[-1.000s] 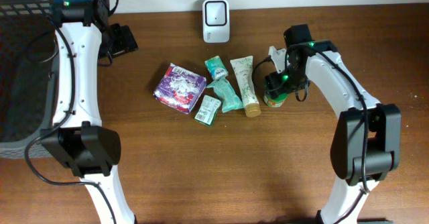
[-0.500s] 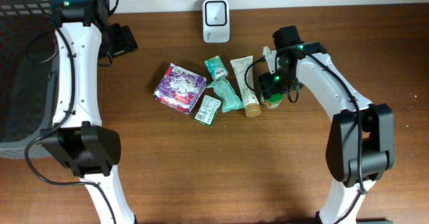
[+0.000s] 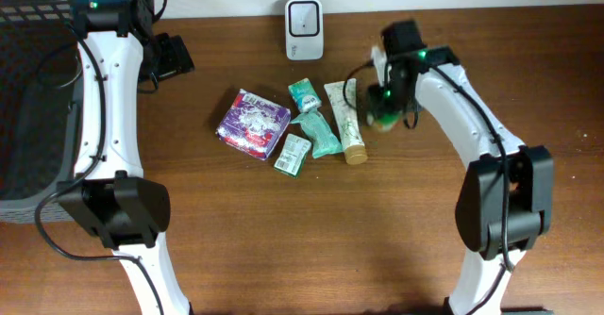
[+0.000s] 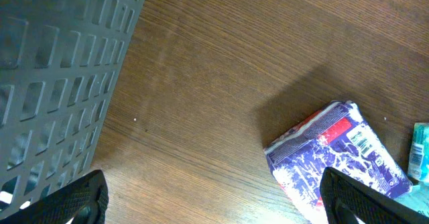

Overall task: Scan the item barcode
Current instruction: 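Lift the jar and hold it up to the scanner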

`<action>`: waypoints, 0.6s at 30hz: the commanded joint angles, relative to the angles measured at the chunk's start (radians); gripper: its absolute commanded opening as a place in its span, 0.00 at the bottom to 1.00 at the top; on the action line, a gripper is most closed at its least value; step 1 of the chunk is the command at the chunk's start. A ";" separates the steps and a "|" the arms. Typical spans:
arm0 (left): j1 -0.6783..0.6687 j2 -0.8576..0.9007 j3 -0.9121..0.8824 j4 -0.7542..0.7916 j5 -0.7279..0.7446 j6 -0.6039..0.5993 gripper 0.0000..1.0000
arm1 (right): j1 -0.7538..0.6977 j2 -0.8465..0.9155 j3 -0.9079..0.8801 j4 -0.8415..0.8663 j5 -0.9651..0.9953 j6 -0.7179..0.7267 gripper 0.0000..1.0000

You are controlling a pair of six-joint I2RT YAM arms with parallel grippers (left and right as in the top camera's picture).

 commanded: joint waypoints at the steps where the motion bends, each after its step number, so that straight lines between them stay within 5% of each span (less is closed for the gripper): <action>1: 0.003 0.013 -0.008 -0.002 0.000 -0.013 0.99 | 0.035 -0.012 0.108 0.097 0.143 0.007 0.48; 7: 0.003 0.013 -0.008 -0.002 0.000 -0.013 0.99 | 0.142 -0.011 0.107 0.500 0.161 -0.026 0.49; 18: 0.003 0.013 -0.008 -0.002 0.000 -0.013 0.99 | 0.246 0.161 0.107 1.000 0.330 -0.420 0.49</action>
